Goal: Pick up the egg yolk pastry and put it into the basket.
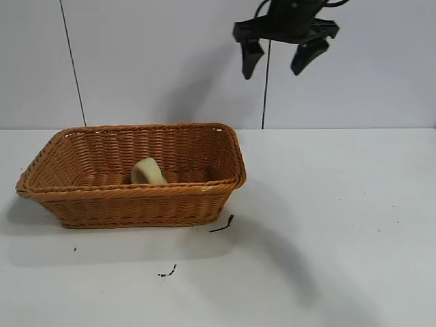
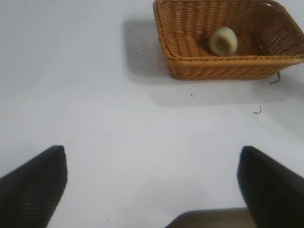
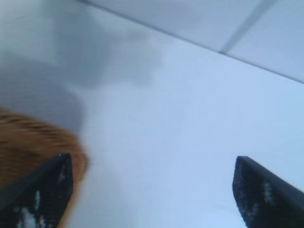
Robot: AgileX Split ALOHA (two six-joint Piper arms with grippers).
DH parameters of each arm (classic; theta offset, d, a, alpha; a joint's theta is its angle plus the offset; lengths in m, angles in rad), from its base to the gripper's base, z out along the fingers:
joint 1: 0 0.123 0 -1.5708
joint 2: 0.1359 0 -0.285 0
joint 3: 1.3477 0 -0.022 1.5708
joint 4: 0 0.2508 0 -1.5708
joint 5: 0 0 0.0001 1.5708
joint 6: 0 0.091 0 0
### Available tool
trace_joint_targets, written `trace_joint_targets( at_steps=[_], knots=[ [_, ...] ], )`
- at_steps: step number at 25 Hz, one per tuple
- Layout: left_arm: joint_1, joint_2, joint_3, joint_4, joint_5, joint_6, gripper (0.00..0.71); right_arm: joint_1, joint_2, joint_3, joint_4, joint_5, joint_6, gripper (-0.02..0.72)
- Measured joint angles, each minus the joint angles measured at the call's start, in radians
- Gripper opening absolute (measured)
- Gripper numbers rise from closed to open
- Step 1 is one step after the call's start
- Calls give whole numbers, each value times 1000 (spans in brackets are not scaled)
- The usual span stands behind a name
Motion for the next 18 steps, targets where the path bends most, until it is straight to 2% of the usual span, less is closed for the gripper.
trace_joint_targets(
  at_steps=[5,9,13,18],
  knots=[
    [0,0,0,0,0,0,695,-121,0,0,8,48,-11,634],
    [0,0,0,0,0,0,695,-180,-7,14,8,49,-11,634],
    [0,0,0,0,0,0,695,-196,-64,94,8,49,-24,634],
    [0,0,0,0,0,0,695,-194,-218,314,19,48,-26,634]
  ],
)
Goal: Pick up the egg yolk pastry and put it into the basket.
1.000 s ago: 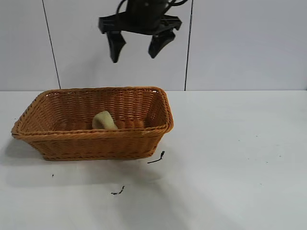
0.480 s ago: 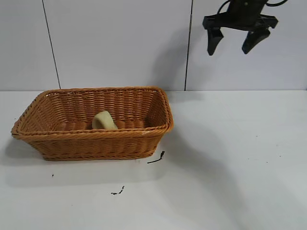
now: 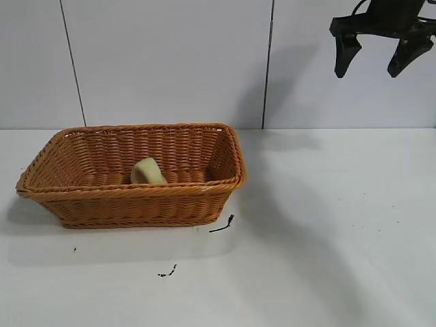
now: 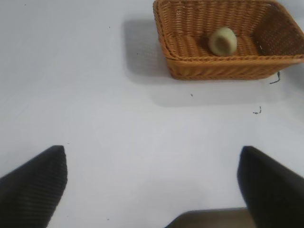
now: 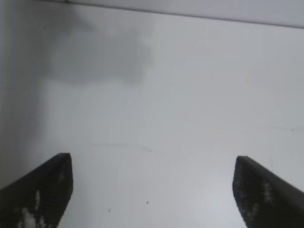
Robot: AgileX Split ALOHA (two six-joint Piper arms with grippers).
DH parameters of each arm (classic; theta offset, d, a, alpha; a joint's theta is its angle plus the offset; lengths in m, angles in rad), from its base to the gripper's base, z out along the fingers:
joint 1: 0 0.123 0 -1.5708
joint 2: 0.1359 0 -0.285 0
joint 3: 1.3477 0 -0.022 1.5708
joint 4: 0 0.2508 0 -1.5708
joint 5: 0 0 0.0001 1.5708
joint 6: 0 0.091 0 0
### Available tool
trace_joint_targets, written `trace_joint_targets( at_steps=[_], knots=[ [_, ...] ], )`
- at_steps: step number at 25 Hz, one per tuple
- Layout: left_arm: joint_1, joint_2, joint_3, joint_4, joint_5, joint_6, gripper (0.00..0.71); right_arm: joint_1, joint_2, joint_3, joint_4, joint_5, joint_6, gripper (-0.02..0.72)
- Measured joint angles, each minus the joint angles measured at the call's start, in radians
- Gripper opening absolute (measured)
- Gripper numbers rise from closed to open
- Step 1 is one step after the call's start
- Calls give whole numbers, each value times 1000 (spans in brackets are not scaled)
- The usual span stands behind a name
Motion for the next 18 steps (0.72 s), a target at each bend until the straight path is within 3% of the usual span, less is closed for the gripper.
trace_joint_targets(
  at_steps=[18],
  knots=[
    [0,0,0,0,0,0,695,0,-974,936,-11,4,6,633]
  ],
)
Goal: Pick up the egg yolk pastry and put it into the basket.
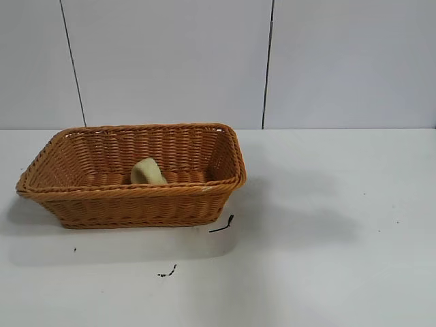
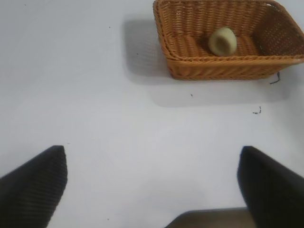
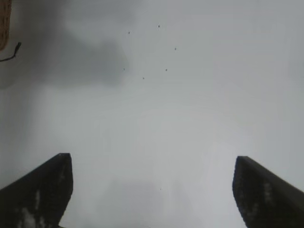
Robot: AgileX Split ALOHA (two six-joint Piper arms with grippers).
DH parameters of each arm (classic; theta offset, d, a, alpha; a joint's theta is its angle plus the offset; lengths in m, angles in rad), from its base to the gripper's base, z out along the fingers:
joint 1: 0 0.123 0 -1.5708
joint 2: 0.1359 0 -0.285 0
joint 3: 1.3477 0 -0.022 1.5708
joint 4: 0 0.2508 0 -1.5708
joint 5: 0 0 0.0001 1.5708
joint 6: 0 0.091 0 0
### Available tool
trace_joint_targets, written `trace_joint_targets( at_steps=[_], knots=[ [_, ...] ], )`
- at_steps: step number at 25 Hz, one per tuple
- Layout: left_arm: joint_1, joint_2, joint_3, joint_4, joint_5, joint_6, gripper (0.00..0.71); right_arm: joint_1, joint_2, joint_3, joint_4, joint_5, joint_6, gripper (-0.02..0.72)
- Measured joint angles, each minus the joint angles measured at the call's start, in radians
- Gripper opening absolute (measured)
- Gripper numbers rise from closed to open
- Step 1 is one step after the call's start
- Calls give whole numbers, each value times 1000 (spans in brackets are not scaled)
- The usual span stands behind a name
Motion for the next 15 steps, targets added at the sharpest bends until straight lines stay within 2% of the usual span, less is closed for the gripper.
trace_joint_targets(
  at_steps=[3,11,15],
  knots=[
    [0,0,0,0,0,0,695,0,-165,124,-11,-13,1,633],
    [0,0,0,0,0,0,695,0,-579,440,-38,-158,1,633],
    [0,0,0,0,0,0,695,0,-743,570,-38,-183,1,633]
  ],
)
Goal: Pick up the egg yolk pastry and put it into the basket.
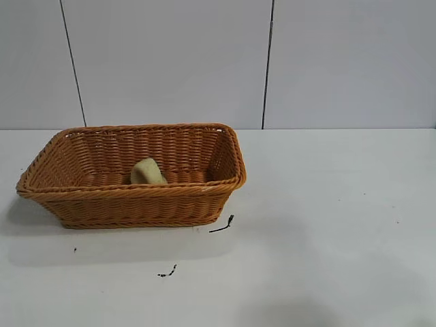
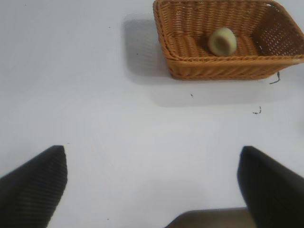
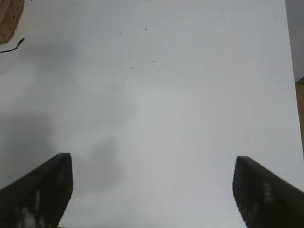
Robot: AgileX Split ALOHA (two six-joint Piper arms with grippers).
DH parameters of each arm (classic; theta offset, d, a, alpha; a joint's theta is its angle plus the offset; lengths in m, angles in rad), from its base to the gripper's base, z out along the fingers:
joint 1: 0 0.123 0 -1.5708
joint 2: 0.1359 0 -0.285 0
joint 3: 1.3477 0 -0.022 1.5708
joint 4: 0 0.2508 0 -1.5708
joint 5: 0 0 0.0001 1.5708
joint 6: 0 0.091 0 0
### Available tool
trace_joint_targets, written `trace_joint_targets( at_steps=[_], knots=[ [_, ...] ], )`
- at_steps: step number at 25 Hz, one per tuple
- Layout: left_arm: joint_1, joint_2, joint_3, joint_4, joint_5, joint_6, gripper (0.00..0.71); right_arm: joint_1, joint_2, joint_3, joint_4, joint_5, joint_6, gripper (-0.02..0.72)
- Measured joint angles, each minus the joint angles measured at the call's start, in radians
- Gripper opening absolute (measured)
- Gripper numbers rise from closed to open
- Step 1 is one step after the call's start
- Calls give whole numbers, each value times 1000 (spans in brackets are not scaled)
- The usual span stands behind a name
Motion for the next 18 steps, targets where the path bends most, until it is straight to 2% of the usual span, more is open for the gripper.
trace_joint_targets(
  at_steps=[4,18],
  knots=[
    [0,0,0,0,0,0,695,0,-119,84,2,1,0,633],
    [0,0,0,0,0,0,695,0,-451,88,5,-5,0,633]
  ],
)
